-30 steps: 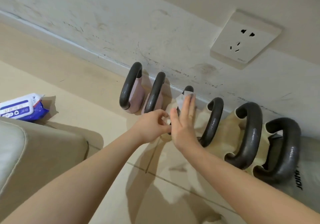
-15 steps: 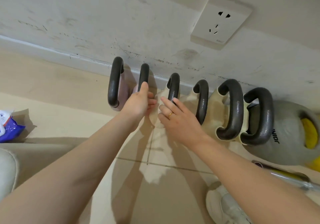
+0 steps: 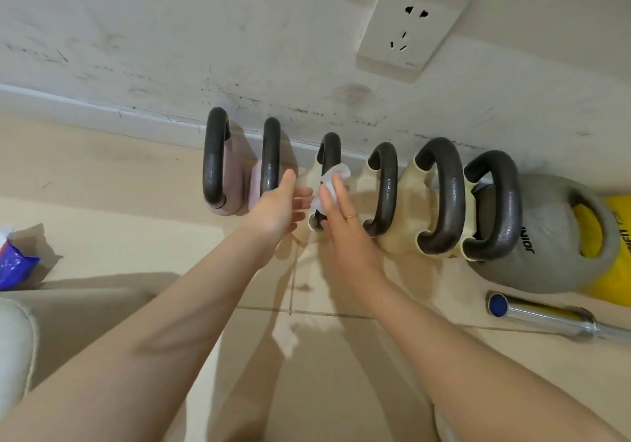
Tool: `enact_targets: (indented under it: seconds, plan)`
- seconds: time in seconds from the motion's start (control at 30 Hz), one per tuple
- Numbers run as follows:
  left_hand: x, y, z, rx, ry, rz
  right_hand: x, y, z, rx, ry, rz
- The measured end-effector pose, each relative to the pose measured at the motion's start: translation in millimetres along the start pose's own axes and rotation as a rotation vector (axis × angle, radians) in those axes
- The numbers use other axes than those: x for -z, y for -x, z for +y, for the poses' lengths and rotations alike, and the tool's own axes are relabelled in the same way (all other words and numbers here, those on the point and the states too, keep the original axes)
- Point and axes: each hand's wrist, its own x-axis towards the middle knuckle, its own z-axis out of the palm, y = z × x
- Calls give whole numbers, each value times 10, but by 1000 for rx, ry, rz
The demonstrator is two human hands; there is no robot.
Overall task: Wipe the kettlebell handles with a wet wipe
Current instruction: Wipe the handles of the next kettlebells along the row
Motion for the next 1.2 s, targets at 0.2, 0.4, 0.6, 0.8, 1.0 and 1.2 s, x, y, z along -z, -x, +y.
enact_targets:
  seconds: [0.2,0.4,0.6,0.8,1.0,1.2]
  plan:
    - [-55,-15,-78,-90,-90,-17,-266,7,-231,-415,-721,113]
    - [-76,-113,-37,-98,-108,89,-183,51,-288,-461,-960,20]
    - [-126,-222,16,-154,-138,175,-305,137,-265,-481,-942,22]
    - [-126,-309,5,-127,-51,120,-273,168,-162,-407,-1017,6]
    - [-133,-390,1,-152,-39,99,-59,-313,-139,-74,-429,103]
    - [-255,-418,112,-84,66,101,272,-858,77,-37,-220,36]
